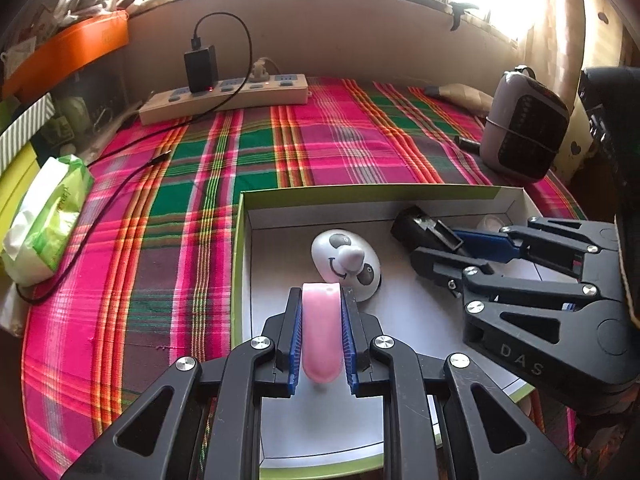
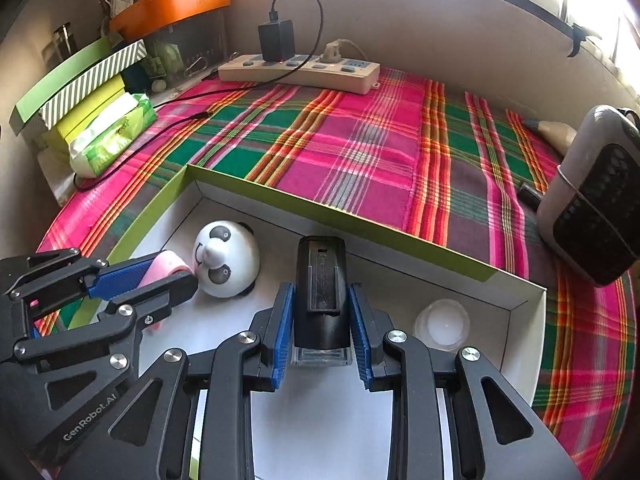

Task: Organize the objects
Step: 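Carry the pink clip and black device with both grippers into the box lid, then open both grippers to release the pink clip and black device in the lid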

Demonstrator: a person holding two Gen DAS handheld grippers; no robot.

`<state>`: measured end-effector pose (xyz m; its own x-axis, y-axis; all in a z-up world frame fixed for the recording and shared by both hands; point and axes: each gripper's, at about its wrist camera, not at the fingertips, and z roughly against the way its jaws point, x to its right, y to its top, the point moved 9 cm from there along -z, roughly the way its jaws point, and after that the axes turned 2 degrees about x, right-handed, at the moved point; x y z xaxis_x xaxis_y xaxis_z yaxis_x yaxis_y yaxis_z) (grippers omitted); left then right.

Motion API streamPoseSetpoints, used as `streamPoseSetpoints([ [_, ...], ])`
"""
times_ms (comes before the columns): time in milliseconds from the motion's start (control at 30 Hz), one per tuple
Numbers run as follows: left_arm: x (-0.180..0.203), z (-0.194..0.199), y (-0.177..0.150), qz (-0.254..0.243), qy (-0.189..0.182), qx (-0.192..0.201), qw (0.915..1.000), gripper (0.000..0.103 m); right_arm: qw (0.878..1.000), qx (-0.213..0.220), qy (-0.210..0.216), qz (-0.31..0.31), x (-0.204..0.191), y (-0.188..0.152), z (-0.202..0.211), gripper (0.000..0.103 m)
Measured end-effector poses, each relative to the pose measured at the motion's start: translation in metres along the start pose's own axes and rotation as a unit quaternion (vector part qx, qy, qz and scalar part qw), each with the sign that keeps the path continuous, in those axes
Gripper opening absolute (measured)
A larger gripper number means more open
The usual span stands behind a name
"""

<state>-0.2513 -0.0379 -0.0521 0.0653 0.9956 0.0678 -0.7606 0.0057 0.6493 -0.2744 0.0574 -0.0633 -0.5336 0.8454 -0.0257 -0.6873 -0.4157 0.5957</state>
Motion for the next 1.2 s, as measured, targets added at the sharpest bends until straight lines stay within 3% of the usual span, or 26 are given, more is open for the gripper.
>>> streamPoseSetpoints([
  [467, 0.0001, -0.0014, 0.0001, -0.001, 0.001, -0.001, 1.0, 0.017, 1.0, -0.001, -0.002, -0.002, -0.0006, -0.0009, -0.0016, 0.029],
  [667, 0.0011, -0.0007, 0.0, -0.001, -0.003, -0.002, 1.0, 0.021, 1.0, 0.003, -0.005, -0.007, 0.0001, 0.0005, -0.0005, 0.029],
  [800, 0.0025, -0.0005, 0.0001, -0.003, -0.006, -0.001, 1.0, 0.024, 1.0, 0.004, -0.008, -0.011, 0.0007, 0.0004, 0.0, 0.038],
  [1200, 0.0025, 0.0055, 0.0011, -0.005, 0.0, 0.006, 1.0, 0.033, 1.0, 0.012, -0.01, -0.026, 0.0031, -0.0016, 0.0082, 0.039],
])
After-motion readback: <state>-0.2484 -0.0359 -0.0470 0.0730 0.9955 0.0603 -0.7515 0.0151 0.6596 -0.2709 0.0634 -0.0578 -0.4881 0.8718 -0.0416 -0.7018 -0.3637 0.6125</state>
